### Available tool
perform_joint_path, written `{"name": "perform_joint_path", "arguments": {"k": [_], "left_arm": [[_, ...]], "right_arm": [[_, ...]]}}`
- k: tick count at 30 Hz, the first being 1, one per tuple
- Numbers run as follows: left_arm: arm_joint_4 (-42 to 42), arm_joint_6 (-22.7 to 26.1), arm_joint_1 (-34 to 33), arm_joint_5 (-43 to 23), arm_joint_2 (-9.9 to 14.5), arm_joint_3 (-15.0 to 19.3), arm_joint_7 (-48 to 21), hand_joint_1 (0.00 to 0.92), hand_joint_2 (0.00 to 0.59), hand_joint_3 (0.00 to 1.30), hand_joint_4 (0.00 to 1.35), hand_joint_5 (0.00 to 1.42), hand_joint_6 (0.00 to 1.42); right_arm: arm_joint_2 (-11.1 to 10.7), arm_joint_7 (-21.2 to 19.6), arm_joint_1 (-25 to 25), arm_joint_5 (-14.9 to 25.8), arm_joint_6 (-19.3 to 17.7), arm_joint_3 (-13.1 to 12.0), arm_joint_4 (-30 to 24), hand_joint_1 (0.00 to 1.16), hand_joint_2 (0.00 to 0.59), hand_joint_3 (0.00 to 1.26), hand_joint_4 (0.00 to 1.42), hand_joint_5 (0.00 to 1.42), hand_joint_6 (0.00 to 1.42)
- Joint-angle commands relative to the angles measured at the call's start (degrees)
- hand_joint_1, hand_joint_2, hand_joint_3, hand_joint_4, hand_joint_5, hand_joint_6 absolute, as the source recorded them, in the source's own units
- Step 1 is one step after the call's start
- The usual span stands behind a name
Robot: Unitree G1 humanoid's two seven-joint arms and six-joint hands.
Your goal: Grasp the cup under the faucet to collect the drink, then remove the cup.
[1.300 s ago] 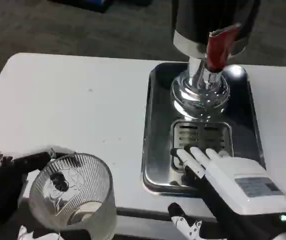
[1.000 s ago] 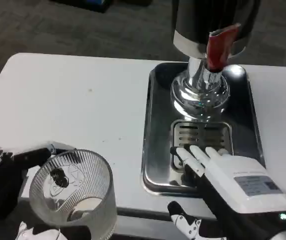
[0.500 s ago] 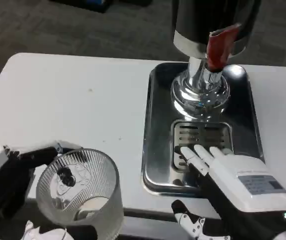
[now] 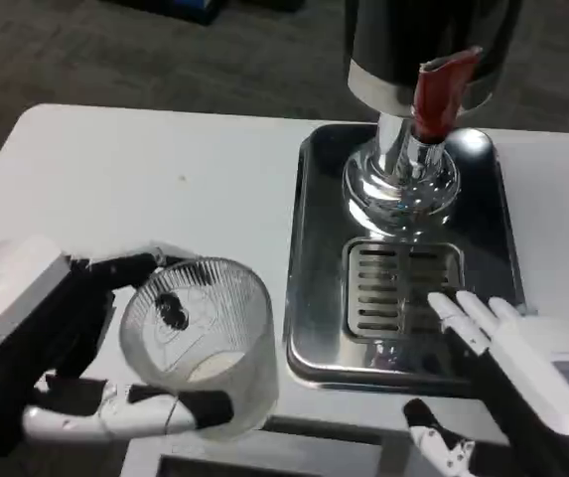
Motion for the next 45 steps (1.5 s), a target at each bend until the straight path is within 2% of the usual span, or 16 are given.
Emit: {"name": "perform_joint_path", "arguments": {"k": [1, 5, 8, 14, 21, 23, 25, 27, 29, 32, 41, 45], "left_arm": [[3.5, 2.0, -6.7, 3.4, 0.2, -3.9, 2.4, 0.424, 0.098, 0.93, 1.09, 1.32, 1.42], [9.0, 3.7, -16.6, 7.8, 0.0, -9.3, 4.0, 0.424, 0.098, 0.93, 1.09, 1.32, 1.42], [13.1, 4.5, -22.0, 10.4, -1.0, -13.1, 5.3, 0.424, 0.098, 0.93, 1.09, 1.32, 1.42], [18.6, 5.0, -27.1, 13.8, -3.1, -19.1, 8.0, 0.424, 0.098, 0.93, 1.09, 1.32, 1.42], [24.7, 4.4, -30.7, 17.6, -5.5, -24.7, 10.9, 0.424, 0.101, 0.93, 1.09, 1.32, 1.42], [26.3, 4.2, -31.8, 18.5, -6.1, -25.7, 12.1, 0.424, 0.103, 0.93, 1.09, 1.31, 1.42], [27.6, 4.1, -32.9, 19.6, -6.7, -26.7, 13.4, 0.424, 0.103, 0.93, 1.09, 1.31, 1.42], [28.6, 3.2, -34.0, 22.1, -7.0, -28.1, 15.5, 0.424, 0.103, 0.93, 1.09, 1.31, 1.42], [29.8, 2.7, -35.2, 23.3, -7.8, -29.5, 17.4, 0.423, 0.104, 0.93, 1.09, 1.31, 1.42], [32.0, 2.7, -36.7, 23.9, -8.7, -30.9, 18.3, 0.419, 0.106, 0.93, 1.09, 1.31, 1.42], [36.8, 1.8, -39.5, 25.6, -9.6, -33.9, 21.6, 0.413, 0.108, 0.92, 1.08, 1.31, 1.42], [38.2, 0.6, -40.4, 27.6, -9.4, -35.4, 24.6, 0.417, 0.099, 0.87, 0.99, 1.25, 1.42]], "right_arm": [[0.2, 0.0, 1.6, 2.0, 0.0, -2.8, -1.1, 0.45, 0.484, 0.03, 0.00, 0.00, 0.00], [0.3, -1.1, 1.8, 4.4, 0.2, -7.4, -1.1, 0.45, 0.484, 0.03, 0.00, 0.00, 0.00], [0.4, -1.5, 1.8, 5.5, 0.2, -9.5, -1.1, 0.45, 0.477, 0.01, 0.00, 0.00, 0.00], [0.3, -4.9, 1.8, 8.7, 2.0, -14.4, -1.1, 0.45, 0.488, 0.00, 0.00, 0.00, 0.03], [-2.0, -7.5, 1.7, 13.5, 3.9, -19.5, -1.1, 0.44, 0.491, 0.00, 0.00, 0.00, 0.04], [-2.8, -8.3, 1.9, 16.3, 3.7, -21.0, -1.1, 0.44, 0.479, 0.00, 0.00, 0.00, 0.05], [-3.8, -8.9, 2.4, 18.7, 3.3, -22.0, -1.1, 0.39, 0.436, 0.01, 0.00, 0.00, 0.05], [-4.6, -10.1, 3.2, 21.2, 2.2, -22.9, -1.1, 0.36, 0.428, 0.01, 0.00, 0.00, 0.05], [-5.0, -11.1, 4.0, 23.1, 1.4, -23.5, -1.1, 0.36, 0.411, 0.01, 0.00, 0.00, 0.05], [-5.3, -11.6, 4.8, 24.3, 1.2, -23.6, -1.1, 0.36, 0.417, 0.00, 0.00, 0.00, 0.04], [-3.1, -11.6, 5.4, 23.5, 1.0, -20.5, -1.1, 0.37, 0.424, 0.00, 0.00, 0.00, 0.06], [-2.4, -11.5, 5.6, 23.0, 1.0, -20.0, -1.1, 0.37, 0.427, 0.00, 0.00, 0.00, 0.06]]}}
